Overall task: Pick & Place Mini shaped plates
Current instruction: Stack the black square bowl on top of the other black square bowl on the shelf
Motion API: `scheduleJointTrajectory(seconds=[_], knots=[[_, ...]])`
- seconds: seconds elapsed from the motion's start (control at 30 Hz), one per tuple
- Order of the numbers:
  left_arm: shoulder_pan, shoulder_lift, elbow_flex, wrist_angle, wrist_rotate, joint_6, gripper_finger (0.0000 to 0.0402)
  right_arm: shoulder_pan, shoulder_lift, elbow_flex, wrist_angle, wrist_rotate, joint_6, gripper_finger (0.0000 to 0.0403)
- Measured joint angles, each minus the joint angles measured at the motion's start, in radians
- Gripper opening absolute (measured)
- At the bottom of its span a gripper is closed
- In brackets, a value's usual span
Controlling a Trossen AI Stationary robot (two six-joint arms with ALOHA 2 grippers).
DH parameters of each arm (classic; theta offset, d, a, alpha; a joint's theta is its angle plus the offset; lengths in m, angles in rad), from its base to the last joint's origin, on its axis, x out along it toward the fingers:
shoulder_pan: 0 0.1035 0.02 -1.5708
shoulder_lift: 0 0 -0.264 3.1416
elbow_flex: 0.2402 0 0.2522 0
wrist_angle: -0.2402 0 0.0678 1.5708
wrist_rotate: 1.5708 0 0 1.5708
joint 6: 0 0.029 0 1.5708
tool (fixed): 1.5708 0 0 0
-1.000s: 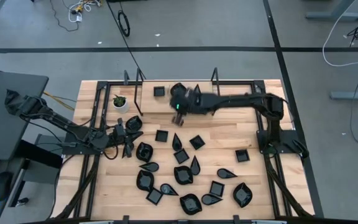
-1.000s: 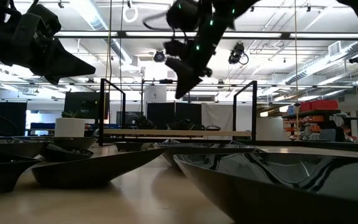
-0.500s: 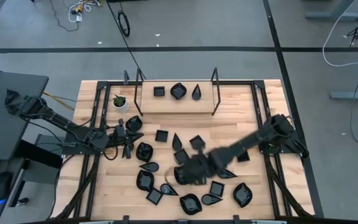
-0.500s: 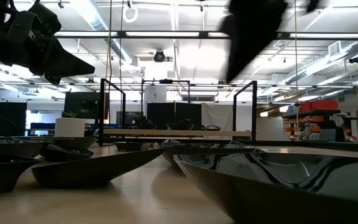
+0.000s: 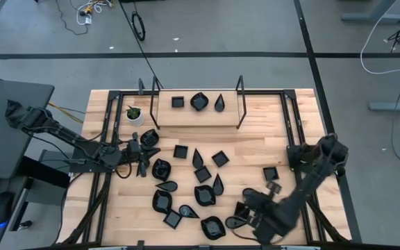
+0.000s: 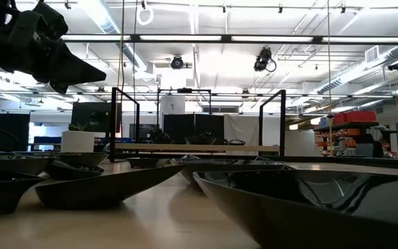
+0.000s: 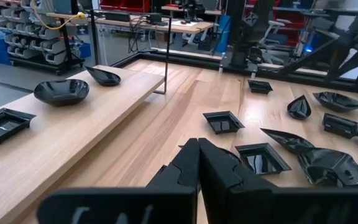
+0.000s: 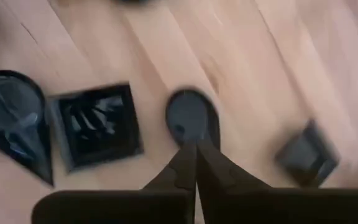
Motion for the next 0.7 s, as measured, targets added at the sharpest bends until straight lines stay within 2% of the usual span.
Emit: scheduleJointTrajectory(seconds=[0.27,0.4,0.57,0.63,0.7], knots=[[0.001,0.0,0.0,0.009,-0.008,0.002,0.0007,0.133,-0.133,-0.101,-0.075,-0.042,0.39,0.0014],[0.001,0.0,0.0,0.01,-0.02,0.011,0.0007,0.149,-0.249,-0.237,-0.067,-0.112,0.412,0.0033],[0.001,0.0,0.0,0.009,-0.019,0.011,0.0007,0.093,-0.426,-0.472,0.071,-0.161,0.28,0.0078],[0.001,0.0,0.0,0.009,-0.019,0.011,0.0007,0.051,-0.478,-0.566,0.156,-0.173,0.138,0.0096],[0.001,0.0,0.0,0.01,-0.019,0.011,0.0007,0.011,-0.505,-0.656,0.274,-0.192,-0.072,0.0112]])
